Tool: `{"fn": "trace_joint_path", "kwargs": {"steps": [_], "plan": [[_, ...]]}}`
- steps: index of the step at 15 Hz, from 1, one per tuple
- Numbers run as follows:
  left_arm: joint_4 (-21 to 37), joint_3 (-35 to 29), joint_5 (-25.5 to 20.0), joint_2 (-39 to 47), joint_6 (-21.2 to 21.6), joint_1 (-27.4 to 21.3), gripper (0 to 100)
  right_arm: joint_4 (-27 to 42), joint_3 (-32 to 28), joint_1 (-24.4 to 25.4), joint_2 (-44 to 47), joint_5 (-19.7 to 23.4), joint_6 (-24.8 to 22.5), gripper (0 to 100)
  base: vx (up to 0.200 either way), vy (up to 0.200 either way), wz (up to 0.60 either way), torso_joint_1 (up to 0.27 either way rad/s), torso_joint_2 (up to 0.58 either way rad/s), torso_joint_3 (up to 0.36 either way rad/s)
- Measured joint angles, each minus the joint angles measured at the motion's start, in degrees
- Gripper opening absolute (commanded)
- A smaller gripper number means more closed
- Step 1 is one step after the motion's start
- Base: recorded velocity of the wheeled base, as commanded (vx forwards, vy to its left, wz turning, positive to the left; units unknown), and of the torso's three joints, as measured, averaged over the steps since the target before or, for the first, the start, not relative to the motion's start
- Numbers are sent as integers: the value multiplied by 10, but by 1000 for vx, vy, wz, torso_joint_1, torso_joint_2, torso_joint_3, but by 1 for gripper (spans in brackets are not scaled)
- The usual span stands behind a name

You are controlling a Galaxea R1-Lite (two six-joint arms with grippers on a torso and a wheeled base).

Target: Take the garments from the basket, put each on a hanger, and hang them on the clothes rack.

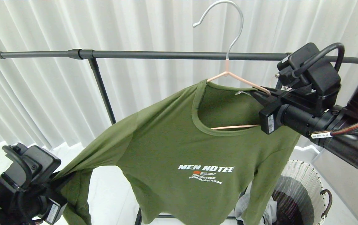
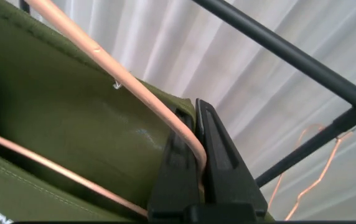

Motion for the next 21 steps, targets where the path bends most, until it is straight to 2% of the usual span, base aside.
{"fn": "trace_joint_path", "kwargs": {"steps": [3, 7, 10, 13, 15, 18, 21], "plan": [[1, -1, 0, -11, 3, -20, 100, 2, 0, -1, -1, -15, -2, 0, 0, 0, 0, 0, 0, 0], [0, 0, -4, -43, 1, -31, 100, 3, 2, -24, 0, -78, -4, 0, 0, 0, 0, 0, 0, 0], [0, -4, -5, -64, 9, -34, 100, 3, 3, -52, 9, -168, -9, 0, 0, 0, 0, 0, 0, 0], [0, -8, -5, -75, 45, -42, 100, 1, -2, -87, 25, -258, -7, 0, 0, 0, 0, 0, 0, 0], [0, -12, -5, -77, 51, -44, 100, -2, -12, -113, 39, -313, 4, 0, 0, 0, 0, 0, 0, 0], [0, -20, -4, -75, 51, -48, 100, -3, -26, -127, 59, -350, 26, 0, 133, 0, 0, 2, 3, 3], [0, -20, -4, -69, 51, -49, 100, -4, -37, -129, 72, -355, 30, 0, 200, 0, 0, -9, -1, 7]]}}
